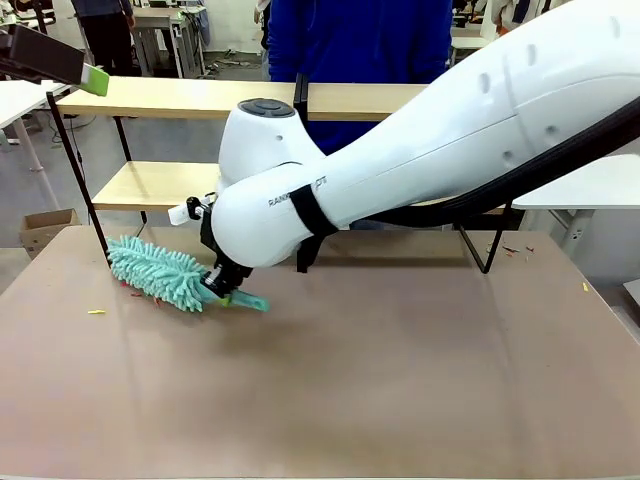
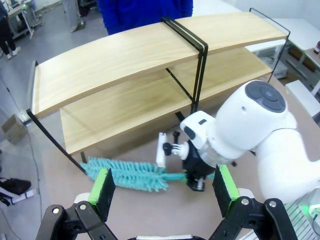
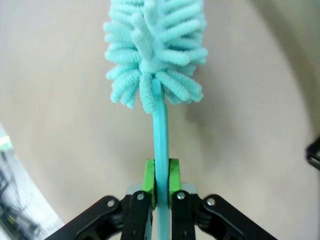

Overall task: Clean the shelves.
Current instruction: Clean another randomly selected level of the Shelf with the Duster.

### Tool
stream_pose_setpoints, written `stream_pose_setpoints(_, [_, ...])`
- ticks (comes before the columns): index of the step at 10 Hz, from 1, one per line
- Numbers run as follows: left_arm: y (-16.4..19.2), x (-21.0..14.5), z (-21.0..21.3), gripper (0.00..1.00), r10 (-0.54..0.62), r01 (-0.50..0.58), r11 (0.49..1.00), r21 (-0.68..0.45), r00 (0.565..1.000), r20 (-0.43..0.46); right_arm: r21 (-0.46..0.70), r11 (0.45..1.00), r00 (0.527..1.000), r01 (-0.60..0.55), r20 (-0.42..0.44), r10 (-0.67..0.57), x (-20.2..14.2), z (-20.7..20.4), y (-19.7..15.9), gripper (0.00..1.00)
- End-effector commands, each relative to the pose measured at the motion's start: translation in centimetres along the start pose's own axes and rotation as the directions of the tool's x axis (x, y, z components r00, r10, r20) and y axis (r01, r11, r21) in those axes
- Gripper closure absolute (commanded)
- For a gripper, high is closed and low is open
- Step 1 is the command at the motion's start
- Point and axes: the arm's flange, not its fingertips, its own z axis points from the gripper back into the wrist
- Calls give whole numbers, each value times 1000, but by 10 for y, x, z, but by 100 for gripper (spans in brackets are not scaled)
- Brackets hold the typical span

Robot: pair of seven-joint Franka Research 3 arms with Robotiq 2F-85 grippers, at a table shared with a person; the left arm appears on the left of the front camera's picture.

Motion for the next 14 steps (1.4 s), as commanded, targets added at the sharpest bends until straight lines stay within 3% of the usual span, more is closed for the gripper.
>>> stream_pose_setpoints(1, [0,0,1,0,2,-2,1000,-1,1000,3,71,991,987,-114,-104,121,-53,25,11,88])
stream_pose_setpoints(2, [0,0,1,0,2,-2,1000,-1,1000,3,101,981,973,-167,-143,181,-70,32,16,88])
stream_pose_setpoints(3, [0,0,1,0,2,-2,1000,-1,1000,3,155,965,972,-209,-78,223,-85,44,21,88])
stream_pose_setpoints(5, [0,0,1,0,2,-2,1000,-1,1000,3,183,936,949,-301,148,277,-118,86,13,88])
stream_pose_setpoints(7, [0,0,1,0,2,-2,1000,-1,1000,3,227,890,913,-395,206,352,-144,104,9,88])
stream_pose_setpoints(8, [0,0,1,0,2,-2,1000,-1,1000,3,236,871,901,-432,155,405,-159,111,8,88])
stream_pose_setpoints(10, [0,0,1,0,2,-2,1000,-1,1000,3,196,886,903,-419,-11,429,-195,122,2,88])
stream_pose_setpoints(11, [0,0,1,0,2,-2,1000,-1,1000,3,210,877,892,-432,-48,450,-217,131,-2,88])
stream_pose_setpoints(13, [0,0,1,0,2,-2,1000,-1,1000,3,168,917,932,-363,54,359,-263,153,-9,88])
stream_pose_setpoints(14, [0,0,1,0,2,-2,1000,-1,1000,3,154,940,952,-304,25,304,-262,145,4,88])
